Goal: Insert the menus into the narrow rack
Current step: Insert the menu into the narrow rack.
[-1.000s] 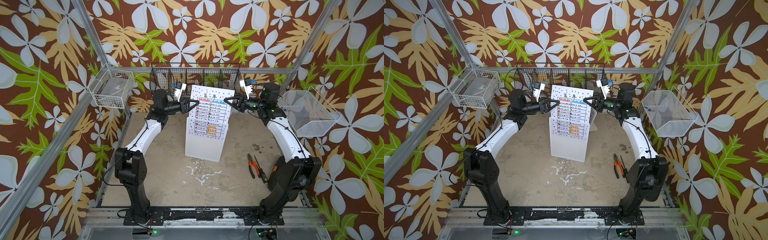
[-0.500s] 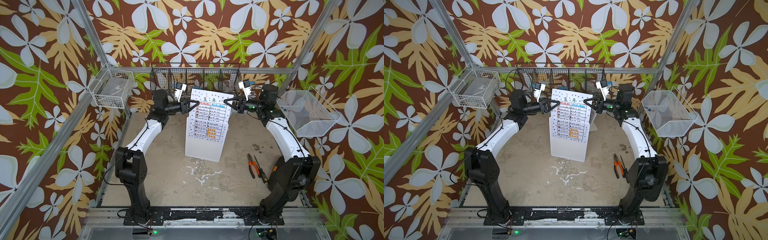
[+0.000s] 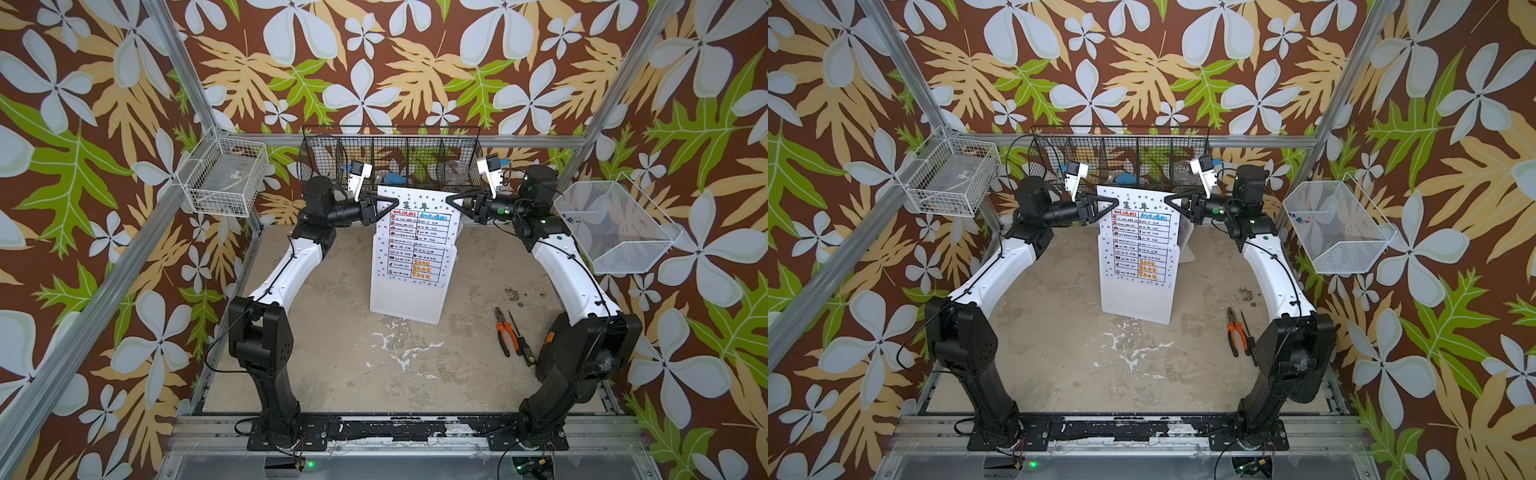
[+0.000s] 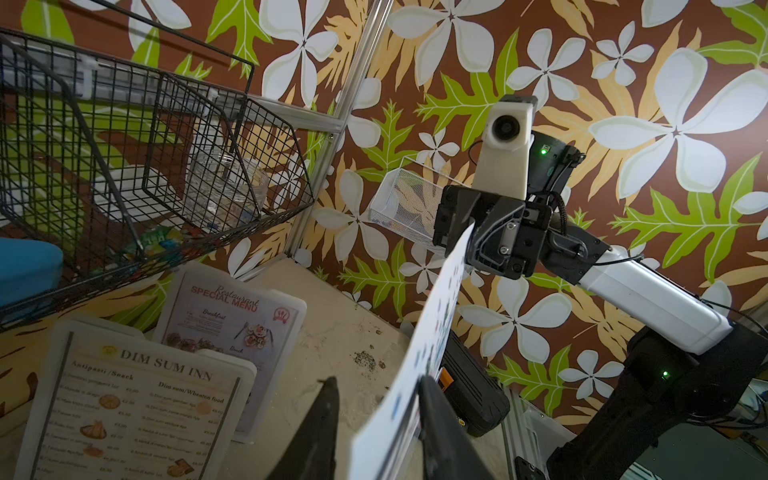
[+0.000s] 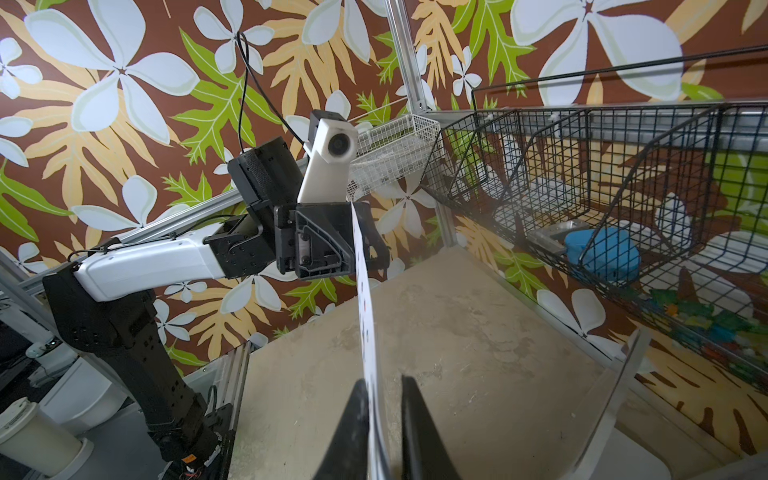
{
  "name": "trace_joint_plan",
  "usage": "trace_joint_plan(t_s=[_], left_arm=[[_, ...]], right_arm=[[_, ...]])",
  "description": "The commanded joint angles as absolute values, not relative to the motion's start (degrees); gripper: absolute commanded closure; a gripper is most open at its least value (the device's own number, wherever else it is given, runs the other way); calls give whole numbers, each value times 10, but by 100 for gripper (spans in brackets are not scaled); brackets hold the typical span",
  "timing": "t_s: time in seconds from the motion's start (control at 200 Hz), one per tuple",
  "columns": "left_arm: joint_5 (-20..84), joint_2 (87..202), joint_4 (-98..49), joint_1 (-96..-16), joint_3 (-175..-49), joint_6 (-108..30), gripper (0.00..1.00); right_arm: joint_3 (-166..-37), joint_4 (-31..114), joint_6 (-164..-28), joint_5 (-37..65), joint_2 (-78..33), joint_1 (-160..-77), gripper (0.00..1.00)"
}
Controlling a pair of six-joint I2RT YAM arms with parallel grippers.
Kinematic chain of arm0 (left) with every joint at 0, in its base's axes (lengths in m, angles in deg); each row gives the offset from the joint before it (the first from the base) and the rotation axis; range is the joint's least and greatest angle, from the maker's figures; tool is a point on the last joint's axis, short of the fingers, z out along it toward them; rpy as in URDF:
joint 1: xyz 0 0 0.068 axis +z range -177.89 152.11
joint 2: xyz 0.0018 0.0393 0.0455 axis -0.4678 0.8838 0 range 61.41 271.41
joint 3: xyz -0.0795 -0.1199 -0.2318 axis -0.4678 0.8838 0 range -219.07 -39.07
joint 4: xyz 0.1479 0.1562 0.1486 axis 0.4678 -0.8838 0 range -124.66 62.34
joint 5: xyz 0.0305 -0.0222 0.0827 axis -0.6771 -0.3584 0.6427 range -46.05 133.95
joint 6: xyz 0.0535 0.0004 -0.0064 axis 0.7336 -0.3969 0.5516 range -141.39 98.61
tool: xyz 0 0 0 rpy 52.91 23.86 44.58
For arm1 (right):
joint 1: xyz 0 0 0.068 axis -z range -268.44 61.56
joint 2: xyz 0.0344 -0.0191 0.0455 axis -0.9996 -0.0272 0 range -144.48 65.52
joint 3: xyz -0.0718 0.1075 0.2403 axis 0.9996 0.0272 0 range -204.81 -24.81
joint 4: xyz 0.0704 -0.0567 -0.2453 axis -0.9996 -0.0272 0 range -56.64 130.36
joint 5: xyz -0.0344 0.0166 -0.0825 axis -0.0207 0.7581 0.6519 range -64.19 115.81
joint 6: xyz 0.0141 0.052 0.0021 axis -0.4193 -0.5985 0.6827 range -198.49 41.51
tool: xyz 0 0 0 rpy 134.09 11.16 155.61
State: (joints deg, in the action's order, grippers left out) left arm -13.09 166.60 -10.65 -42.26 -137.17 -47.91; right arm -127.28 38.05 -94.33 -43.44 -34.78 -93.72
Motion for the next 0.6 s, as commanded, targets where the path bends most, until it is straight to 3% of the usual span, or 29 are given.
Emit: trace_joint_plan(t_s=[0.0, 0.125, 0.425, 0.596], left_arm=[[-132, 1669, -107, -421, -1377, -472, 66], [-131, 1664, -106, -421, -1365, -469, 66], [-126, 1648, -93, -422, -1316, -463, 62], [-126, 1649, -87, -422, -1322, -469, 60]], right_arm=[[-1274, 385, -943, -442, -348, -937, 88], [-1256, 387, -938, -442, -342, -937, 94], [-1202, 409, -941, -442, -325, -939, 97], [-1216, 410, -946, -442, -327, -939, 86]])
